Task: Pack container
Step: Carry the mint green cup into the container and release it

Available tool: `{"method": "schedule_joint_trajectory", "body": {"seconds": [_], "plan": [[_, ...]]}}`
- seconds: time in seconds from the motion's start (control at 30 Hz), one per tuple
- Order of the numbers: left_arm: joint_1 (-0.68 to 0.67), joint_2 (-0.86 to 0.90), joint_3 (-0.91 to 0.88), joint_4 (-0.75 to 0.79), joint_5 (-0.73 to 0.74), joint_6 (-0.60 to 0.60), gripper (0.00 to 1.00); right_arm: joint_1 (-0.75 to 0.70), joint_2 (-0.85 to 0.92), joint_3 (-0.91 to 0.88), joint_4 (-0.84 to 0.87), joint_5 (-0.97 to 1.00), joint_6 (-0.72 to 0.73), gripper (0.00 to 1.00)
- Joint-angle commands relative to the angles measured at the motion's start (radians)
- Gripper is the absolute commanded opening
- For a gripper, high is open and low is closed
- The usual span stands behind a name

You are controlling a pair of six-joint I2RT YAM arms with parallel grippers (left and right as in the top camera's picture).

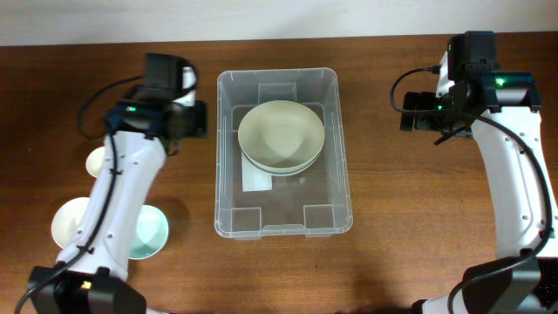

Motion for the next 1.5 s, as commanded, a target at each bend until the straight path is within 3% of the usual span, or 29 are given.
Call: {"method": "schedule_joint_trajectory", "body": {"seconds": [0.0, 0.13, 0.43, 0.8, 0.9, 1.17, 1.47], "plan": [[-0.149, -0.013, 0.055, -0.042, -0.065, 0.003, 0.01, -0.001, -0.015, -0.005, 0.003, -0.001, -0.003, 0.99], [-0.288, -0.013, 0.109, -0.049, -0.044, 0.005, 0.00, 0.000, -0.015, -0.005, 0.006, -0.001, -0.003, 0.99], [-0.375, -0.011, 0.116, -0.068, 0.333, 0.001, 0.00, -0.001, -0.015, -0.005, 0.005, -0.002, -0.002, 0.99], [-0.391, 0.063, 0.115, -0.116, 0.348, -0.051, 0.00, -0.061, -0.056, -0.003, -0.046, -0.002, 0.009, 0.99], [-0.424, 0.093, 0.115, -0.116, 0.447, -0.066, 0.01, -0.113, -0.057, -0.003, -0.064, -0.051, 0.028, 0.99], [-0.544, 0.193, 0.115, -0.125, 0.426, -0.065, 0.01, -0.139, -0.057, -0.003, -0.063, -0.077, 0.027, 0.99], [-0.549, 0.250, 0.115, -0.236, 0.423, -0.025, 0.01, -0.137, -0.057, -0.003, -0.068, -0.062, 0.024, 0.99]]}}
